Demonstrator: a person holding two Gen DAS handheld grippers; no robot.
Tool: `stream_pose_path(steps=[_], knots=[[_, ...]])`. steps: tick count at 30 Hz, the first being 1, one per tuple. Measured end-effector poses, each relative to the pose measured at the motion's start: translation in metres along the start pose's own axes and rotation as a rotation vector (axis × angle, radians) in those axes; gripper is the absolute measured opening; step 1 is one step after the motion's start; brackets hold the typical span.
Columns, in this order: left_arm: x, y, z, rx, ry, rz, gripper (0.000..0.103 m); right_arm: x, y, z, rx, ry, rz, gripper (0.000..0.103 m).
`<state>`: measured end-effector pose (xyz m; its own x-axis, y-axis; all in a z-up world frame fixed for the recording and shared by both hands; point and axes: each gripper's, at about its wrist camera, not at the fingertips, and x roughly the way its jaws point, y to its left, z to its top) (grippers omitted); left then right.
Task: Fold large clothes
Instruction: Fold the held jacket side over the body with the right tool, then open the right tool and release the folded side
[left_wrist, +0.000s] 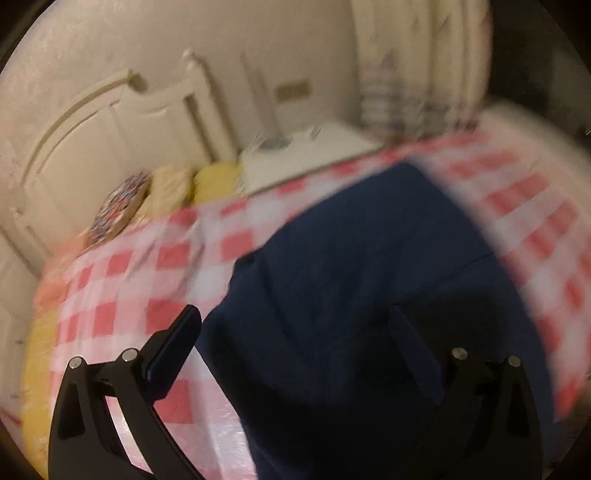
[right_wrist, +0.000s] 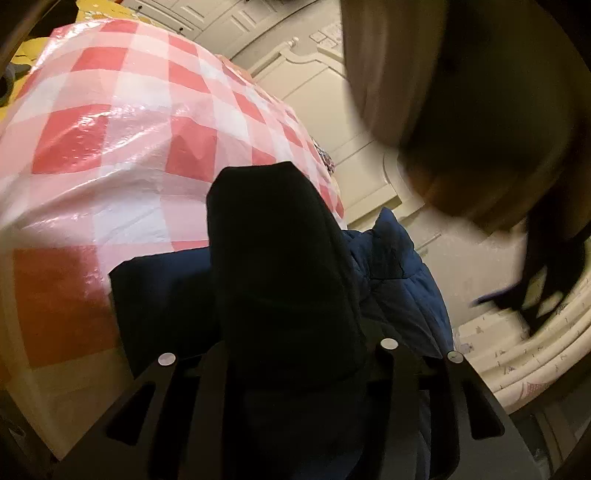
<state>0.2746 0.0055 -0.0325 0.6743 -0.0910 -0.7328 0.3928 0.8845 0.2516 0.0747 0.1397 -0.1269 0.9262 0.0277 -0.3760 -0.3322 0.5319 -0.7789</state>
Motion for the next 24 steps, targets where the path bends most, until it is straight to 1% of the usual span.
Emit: stream_pose_path(steps=[1, 3, 5, 6, 7, 9, 10, 11, 13, 14, 15, 16, 18, 20, 21, 22, 24], knots=[[0.008, 0.006, -0.005, -0.023, 0.008, -0.035, 0.101, -0.004, 0.002, -0.003, -0.012, -0.014, -0.006, 0.048], [0.02, 0.023, -0.02, -0.128, 0.012, -0.12, 0.101, -0.01, 0.008, -0.008, -0.067, -0.027, -0.019, 0.049], [0.022, 0.031, -0.032, -0.171, 0.008, -0.098, 0.101, -0.018, 0.01, -0.013, -0.109, -0.042, -0.004, 0.049], [0.021, 0.033, -0.037, -0.177, -0.007, -0.074, 0.101, -0.025, 0.006, -0.017, -0.11, -0.054, 0.022, 0.05], [0.021, 0.034, -0.044, -0.186, -0.029, -0.058, 0.101, -0.033, -0.004, -0.022, -0.074, -0.071, 0.077, 0.05], [0.022, 0.035, -0.053, -0.21, -0.059, -0.046, 0.101, -0.05, -0.035, -0.032, 0.051, -0.102, 0.241, 0.053], [0.023, 0.034, -0.054, -0.21, -0.07, -0.034, 0.101, -0.055, -0.045, -0.037, 0.086, -0.118, 0.288, 0.053], [0.024, 0.035, -0.055, -0.21, -0.077, -0.025, 0.101, -0.063, -0.063, -0.045, 0.155, -0.147, 0.357, 0.054], [0.023, 0.035, -0.056, -0.217, -0.086, -0.024, 0.101, -0.068, -0.104, -0.063, 0.318, -0.172, 0.449, 0.054], [0.023, 0.036, -0.057, -0.221, -0.087, -0.028, 0.101, -0.065, -0.131, -0.076, 0.416, -0.183, 0.47, 0.054], [0.023, 0.037, -0.055, -0.224, -0.088, -0.032, 0.101, -0.061, -0.145, -0.083, 0.466, -0.185, 0.465, 0.054], [0.024, 0.039, -0.055, -0.228, -0.088, -0.038, 0.101, -0.05, -0.171, -0.096, 0.549, -0.167, 0.436, 0.055], [0.024, 0.04, -0.056, -0.233, -0.086, -0.047, 0.101, -0.025, -0.209, -0.113, 0.67, -0.119, 0.388, 0.055], [0.025, 0.041, -0.057, -0.239, -0.086, -0.054, 0.101, 0.011, -0.25, -0.134, 0.82, -0.078, 0.333, 0.055], [0.025, 0.041, -0.057, -0.241, -0.086, -0.055, 0.101, 0.033, -0.271, -0.142, 0.895, -0.036, 0.295, 0.055], [0.026, 0.041, -0.058, -0.244, -0.087, -0.058, 0.101, 0.047, -0.282, -0.148, 0.933, -0.002, 0.28, 0.055], [0.026, 0.041, -0.058, -0.247, -0.088, -0.061, 0.101, 0.075, -0.296, -0.154, 0.993, 0.072, 0.276, 0.055]])
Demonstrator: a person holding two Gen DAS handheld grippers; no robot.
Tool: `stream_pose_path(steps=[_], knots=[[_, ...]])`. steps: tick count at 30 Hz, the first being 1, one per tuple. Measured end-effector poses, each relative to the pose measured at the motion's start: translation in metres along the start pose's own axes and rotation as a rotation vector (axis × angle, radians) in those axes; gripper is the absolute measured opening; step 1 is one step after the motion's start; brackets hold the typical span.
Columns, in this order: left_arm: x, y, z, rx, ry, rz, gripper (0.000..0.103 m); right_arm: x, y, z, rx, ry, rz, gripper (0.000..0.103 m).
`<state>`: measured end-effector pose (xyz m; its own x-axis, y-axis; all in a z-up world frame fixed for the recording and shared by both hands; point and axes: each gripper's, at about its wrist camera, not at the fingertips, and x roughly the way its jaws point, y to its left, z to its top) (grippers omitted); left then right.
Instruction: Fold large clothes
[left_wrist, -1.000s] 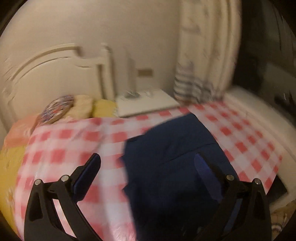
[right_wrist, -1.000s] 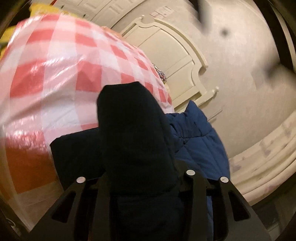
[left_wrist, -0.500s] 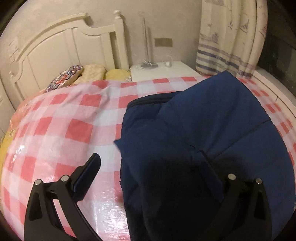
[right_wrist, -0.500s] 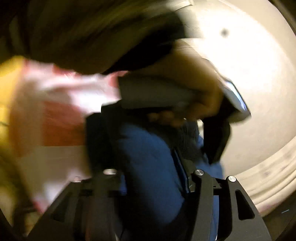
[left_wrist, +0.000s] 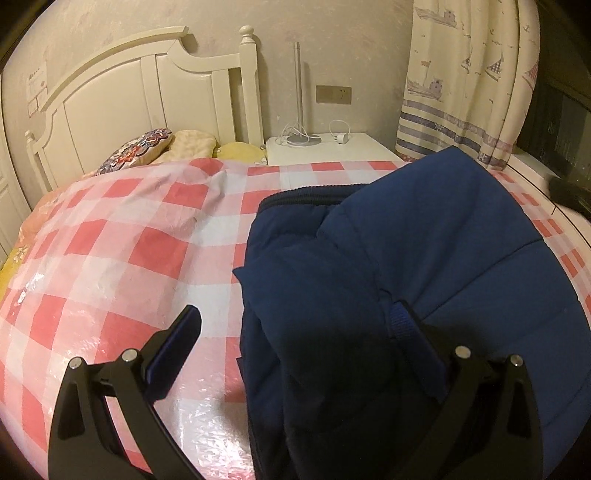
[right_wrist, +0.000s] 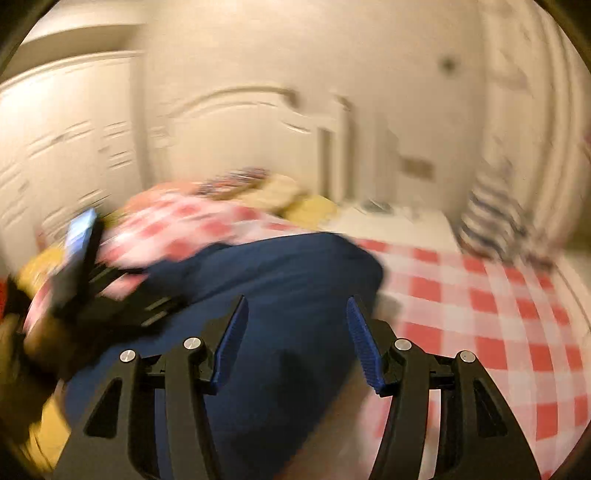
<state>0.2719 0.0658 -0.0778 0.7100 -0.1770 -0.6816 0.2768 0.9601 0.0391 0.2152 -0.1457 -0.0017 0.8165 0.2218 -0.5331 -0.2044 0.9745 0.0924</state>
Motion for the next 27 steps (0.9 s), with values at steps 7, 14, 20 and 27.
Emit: stream_pose_path(steps=[7, 14, 20, 27], knots=[[0.004, 0.006, -0.003, -0.035, 0.006, -0.007, 0.101, 0.097, 0.013, 0.028, -0.059, 0.197, -0.007, 0.055], [0.014, 0.023, -0.008, -0.121, 0.041, -0.081, 0.101, 0.156, 0.026, 0.013, -0.152, 0.398, -0.024, 0.061], [-0.025, 0.005, 0.023, -0.019, -0.003, 0.063, 0.101, 0.158, 0.028, 0.005, -0.194, 0.383, -0.051, 0.061], [-0.024, -0.002, 0.077, -0.023, -0.017, 0.053, 0.101, 0.157, 0.027, 0.004, -0.188, 0.37, -0.054, 0.061]])
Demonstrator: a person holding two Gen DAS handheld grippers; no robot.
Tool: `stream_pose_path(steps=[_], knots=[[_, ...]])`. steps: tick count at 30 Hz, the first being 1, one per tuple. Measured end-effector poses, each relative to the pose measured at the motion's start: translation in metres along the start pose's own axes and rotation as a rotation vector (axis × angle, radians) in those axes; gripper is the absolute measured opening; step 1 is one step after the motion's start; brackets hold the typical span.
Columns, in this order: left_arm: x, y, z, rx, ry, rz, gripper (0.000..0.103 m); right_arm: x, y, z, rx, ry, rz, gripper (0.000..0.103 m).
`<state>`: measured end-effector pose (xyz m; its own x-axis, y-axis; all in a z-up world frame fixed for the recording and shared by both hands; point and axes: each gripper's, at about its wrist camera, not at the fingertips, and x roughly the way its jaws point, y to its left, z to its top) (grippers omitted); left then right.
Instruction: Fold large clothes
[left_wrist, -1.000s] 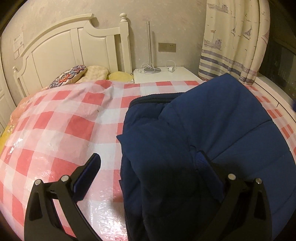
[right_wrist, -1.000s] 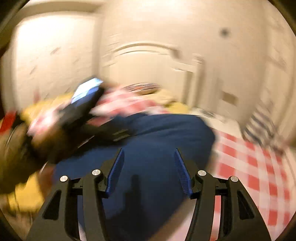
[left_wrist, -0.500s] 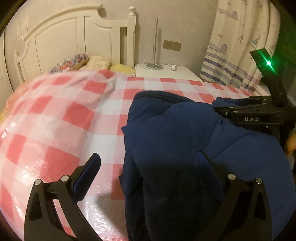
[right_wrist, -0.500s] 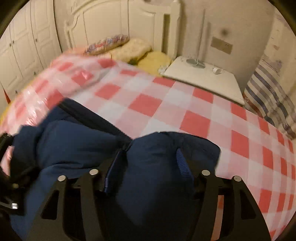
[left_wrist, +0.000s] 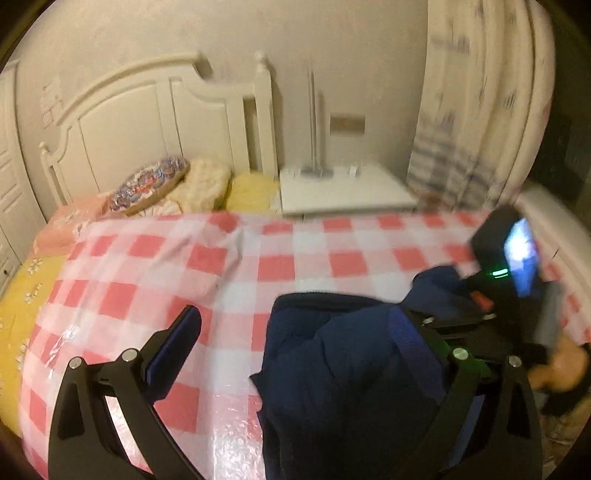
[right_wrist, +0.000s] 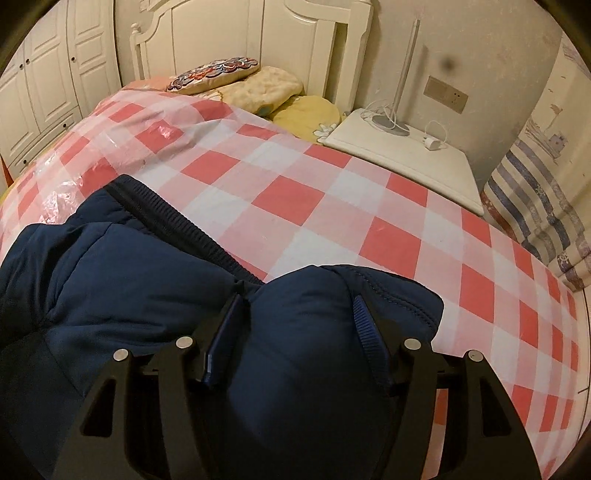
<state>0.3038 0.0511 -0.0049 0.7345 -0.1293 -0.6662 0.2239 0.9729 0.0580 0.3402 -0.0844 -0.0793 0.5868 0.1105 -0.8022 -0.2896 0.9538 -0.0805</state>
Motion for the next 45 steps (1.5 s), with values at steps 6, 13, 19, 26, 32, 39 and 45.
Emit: stream_pose_path(steps=[6, 13, 19, 26, 32, 39, 45], knots=[[0.088, 0.013, -0.038, -0.056, 0.159, 0.017, 0.101, -0.002, -0.005, -0.003, 0.034, -0.024, 0.024, 0.061], [0.084, 0.001, -0.043, 0.029, 0.116, 0.115, 0.101, -0.014, -0.011, -0.004, 0.086, -0.081, 0.044, 0.061], [0.089, 0.008, -0.043, -0.02, 0.125, 0.063, 0.101, -0.06, -0.064, -0.014, 0.333, -0.298, 0.107, 0.053], [0.094, 0.017, -0.047, -0.05, 0.136, 0.049, 0.101, -0.015, -0.03, 0.0, 0.089, -0.166, 0.003, 0.035], [0.098, 0.021, -0.048, -0.072, 0.153, 0.025, 0.101, 0.015, -0.032, 0.017, 0.08, -0.027, 0.036, 0.035], [0.099, 0.022, -0.049, -0.078, 0.156, 0.01, 0.101, -0.083, 0.0, -0.008, 0.128, -0.21, 0.112, 0.035], [0.103, 0.021, -0.049, -0.067, 0.179, -0.007, 0.101, -0.087, 0.082, -0.062, -0.186, -0.108, 0.013, 0.036]])
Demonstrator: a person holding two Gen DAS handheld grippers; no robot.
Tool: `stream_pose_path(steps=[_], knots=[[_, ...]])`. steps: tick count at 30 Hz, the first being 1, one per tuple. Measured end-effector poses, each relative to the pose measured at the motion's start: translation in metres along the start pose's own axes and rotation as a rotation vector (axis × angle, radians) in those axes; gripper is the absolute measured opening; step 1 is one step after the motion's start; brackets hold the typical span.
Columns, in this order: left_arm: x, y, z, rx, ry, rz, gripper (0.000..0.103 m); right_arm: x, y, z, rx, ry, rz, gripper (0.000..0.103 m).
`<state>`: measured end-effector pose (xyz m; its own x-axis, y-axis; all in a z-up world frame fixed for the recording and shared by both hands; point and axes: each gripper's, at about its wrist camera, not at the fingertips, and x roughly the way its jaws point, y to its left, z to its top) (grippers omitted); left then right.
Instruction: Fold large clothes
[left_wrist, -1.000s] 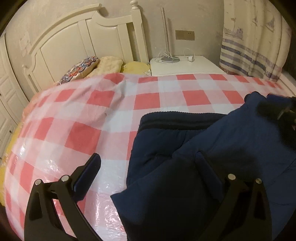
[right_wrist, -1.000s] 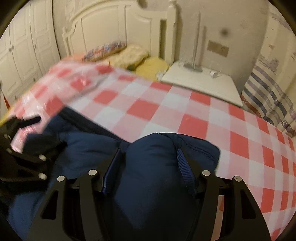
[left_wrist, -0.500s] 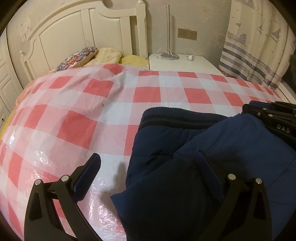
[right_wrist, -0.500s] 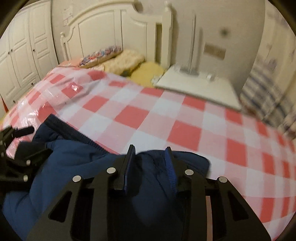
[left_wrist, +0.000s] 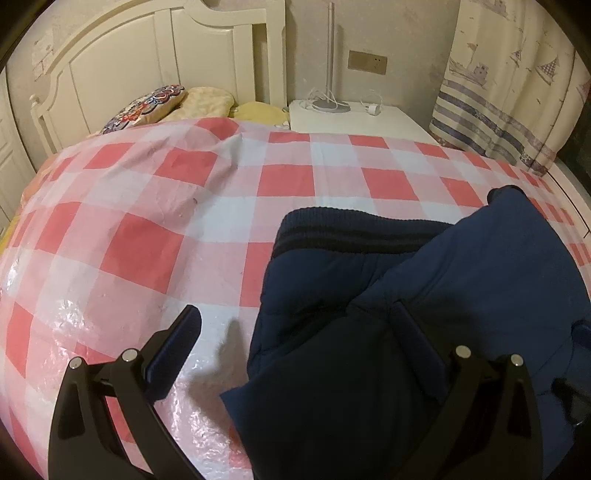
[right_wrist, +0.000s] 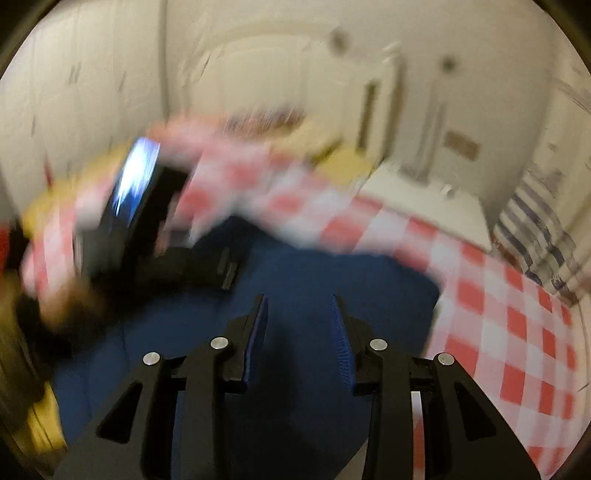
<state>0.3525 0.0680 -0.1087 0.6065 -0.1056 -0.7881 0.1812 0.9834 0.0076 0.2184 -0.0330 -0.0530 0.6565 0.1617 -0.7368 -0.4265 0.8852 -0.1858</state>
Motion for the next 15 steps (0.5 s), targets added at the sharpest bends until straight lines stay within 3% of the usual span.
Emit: stream_pose_path(steps=[1, 4, 8, 12, 15], knots=[[0.0, -0.001, 0.0, 0.005, 0.0, 0.002, 0.101, 0.002, 0.008, -0.005, -0.018, -0.024, -0.04, 0.036], [-0.003, -0.007, -0.001, 0.045, -0.012, 0.04, 0.101, -0.008, 0.008, 0.004, 0.032, 0.024, -0.044, 0.036], [-0.001, -0.008, 0.0, 0.066, -0.005, 0.036, 0.101, -0.053, 0.051, -0.004, -0.068, -0.057, 0.041, 0.036], [-0.001, -0.008, -0.001, 0.084, -0.002, 0.02, 0.101, -0.042, 0.094, -0.031, -0.19, -0.083, -0.089, 0.036], [-0.003, -0.011, -0.002, 0.097, -0.009, 0.042, 0.101, -0.051, 0.087, -0.021, -0.137, -0.032, -0.049, 0.036]])
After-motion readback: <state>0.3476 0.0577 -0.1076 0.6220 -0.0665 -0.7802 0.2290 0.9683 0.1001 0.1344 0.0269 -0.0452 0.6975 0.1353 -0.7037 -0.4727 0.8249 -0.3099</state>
